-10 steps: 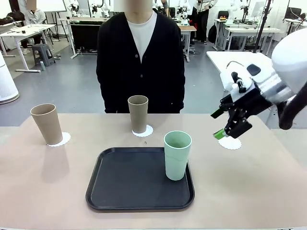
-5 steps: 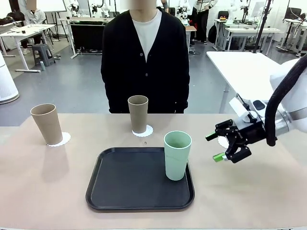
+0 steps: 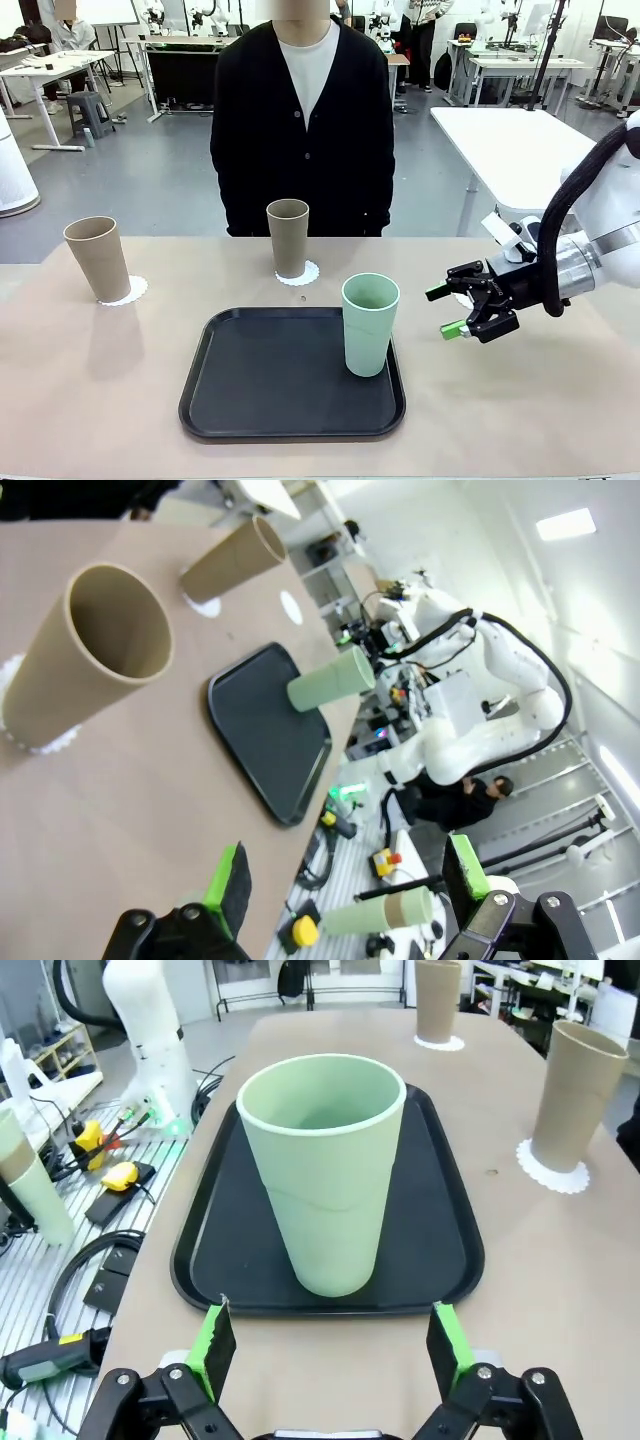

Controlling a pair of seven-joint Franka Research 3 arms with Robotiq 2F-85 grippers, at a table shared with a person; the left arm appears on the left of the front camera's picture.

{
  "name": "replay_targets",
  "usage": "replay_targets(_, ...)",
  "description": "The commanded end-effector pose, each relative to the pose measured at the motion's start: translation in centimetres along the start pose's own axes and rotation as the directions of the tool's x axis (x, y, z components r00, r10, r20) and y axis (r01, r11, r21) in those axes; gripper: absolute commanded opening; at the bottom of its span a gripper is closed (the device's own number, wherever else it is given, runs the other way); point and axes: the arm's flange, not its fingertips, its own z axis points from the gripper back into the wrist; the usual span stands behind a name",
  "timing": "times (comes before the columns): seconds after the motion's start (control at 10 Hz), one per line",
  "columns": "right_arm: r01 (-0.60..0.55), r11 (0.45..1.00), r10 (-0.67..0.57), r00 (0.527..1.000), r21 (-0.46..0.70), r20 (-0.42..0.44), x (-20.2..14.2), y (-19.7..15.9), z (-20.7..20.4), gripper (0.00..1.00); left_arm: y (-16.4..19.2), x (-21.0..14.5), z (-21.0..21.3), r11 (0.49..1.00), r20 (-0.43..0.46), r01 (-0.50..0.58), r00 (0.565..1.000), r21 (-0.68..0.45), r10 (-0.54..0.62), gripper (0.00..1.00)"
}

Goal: Place coasters on the table and set cups on them.
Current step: Take one Reusable plastic cup from the Flat Tray and place it on a coaster set by the human.

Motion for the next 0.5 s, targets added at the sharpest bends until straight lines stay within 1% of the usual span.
replay_targets(0.0, -0.013, 1.000, 0.013, 1.000, 0.011, -0.007, 0.21, 0.11, 0.02, 1.00, -0.18, -0.12, 0.06, 1.000, 0.006, 0.000, 1.000, 0.003, 0.000, 1.00)
replay_targets(0.4, -0.004, 1.000, 0.004, 1.000, 0.003, -0.010, 0.08, 0.03, -0.05, 1.00, -0.18, -0.12, 0.06, 1.000, 0.006, 0.000, 1.000, 0.003, 0.000, 1.00)
